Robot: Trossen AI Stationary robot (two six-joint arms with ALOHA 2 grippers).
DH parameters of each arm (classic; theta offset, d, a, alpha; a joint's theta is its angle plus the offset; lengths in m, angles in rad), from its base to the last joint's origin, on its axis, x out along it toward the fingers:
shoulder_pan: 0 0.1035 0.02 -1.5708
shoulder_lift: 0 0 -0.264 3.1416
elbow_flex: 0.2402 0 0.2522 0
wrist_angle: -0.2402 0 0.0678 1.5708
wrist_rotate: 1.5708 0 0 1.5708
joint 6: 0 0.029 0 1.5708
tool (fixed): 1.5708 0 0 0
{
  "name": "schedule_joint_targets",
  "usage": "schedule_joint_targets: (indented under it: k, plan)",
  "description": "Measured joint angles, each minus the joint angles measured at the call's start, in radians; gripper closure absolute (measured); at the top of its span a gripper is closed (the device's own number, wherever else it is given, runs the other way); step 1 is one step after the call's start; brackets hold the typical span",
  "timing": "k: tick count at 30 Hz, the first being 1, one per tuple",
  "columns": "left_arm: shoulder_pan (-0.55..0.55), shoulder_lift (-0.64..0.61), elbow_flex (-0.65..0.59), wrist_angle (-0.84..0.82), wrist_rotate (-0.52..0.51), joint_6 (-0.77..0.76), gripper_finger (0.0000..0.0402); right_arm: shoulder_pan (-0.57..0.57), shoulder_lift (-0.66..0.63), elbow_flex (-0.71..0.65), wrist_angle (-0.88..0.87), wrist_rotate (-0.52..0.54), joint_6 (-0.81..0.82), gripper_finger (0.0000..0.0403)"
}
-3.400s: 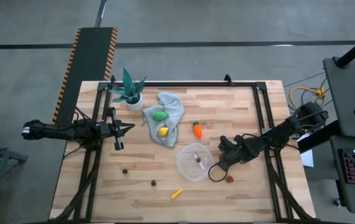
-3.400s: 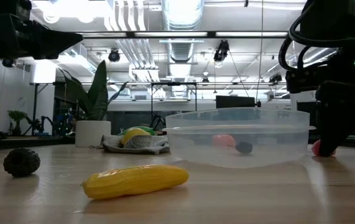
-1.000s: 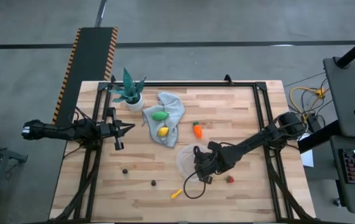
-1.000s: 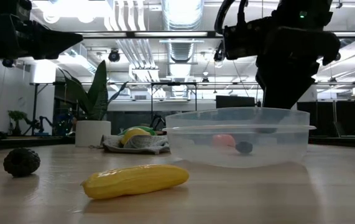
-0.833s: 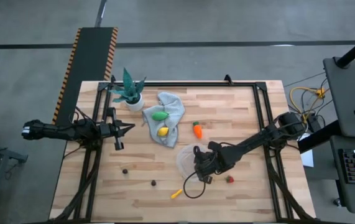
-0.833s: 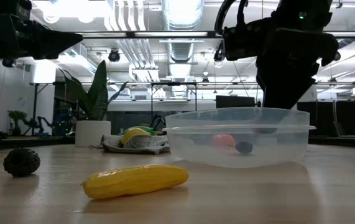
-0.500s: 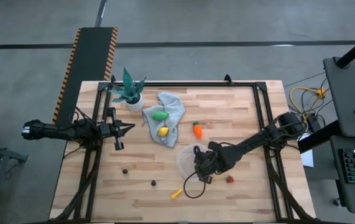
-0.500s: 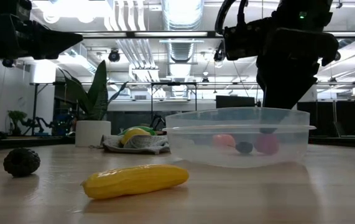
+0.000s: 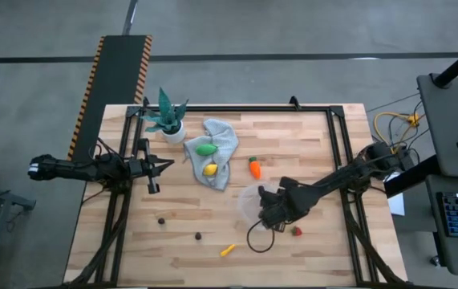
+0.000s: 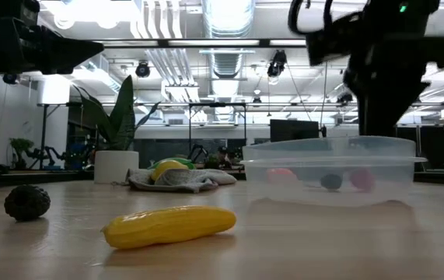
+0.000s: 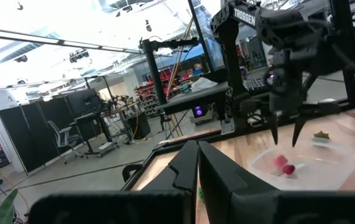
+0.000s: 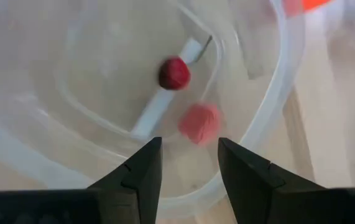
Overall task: Pick and placing Produce into tupperware
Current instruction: Put the strawberry into the transparent bin
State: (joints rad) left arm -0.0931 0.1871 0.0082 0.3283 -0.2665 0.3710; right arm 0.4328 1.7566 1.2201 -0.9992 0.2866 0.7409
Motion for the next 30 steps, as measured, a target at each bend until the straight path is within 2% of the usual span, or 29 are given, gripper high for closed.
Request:
schedule_joint_targets:
  k: [7, 13, 18, 23, 30]
  plan:
    - [0.0, 0.001, 0.0, 0.001, 0.0, 0.0, 0.0402, 0.046, -0.127, 0.009, 0.018, 0.159, 0.018, 0.0255]
    - [0.0, 0.0, 0.0, 0.001, 0.0, 0.0, 0.0402, 0.102, -0.247, 0.01, 0.008, 0.159, 0.052, 0.0255]
    - [0.0, 0.001, 0.0, 0.0, 0.0, 0.0, 0.0402, 0.211, -0.307, 0.009, 0.009, 0.16, 0.111, 0.0257]
    - [0.0, 0.004, 0.0, -0.002, 0.0, -0.01, 0.0402, 0.34, -0.292, 0.002, 0.009, 0.177, 0.248, 0.0269]
    - [0.0, 0.007, 0.0, 0.0, 0.0, -0.024, 0.0402, 0.446, -0.154, -0.013, 0.009, 0.238, 0.35, 0.0275]
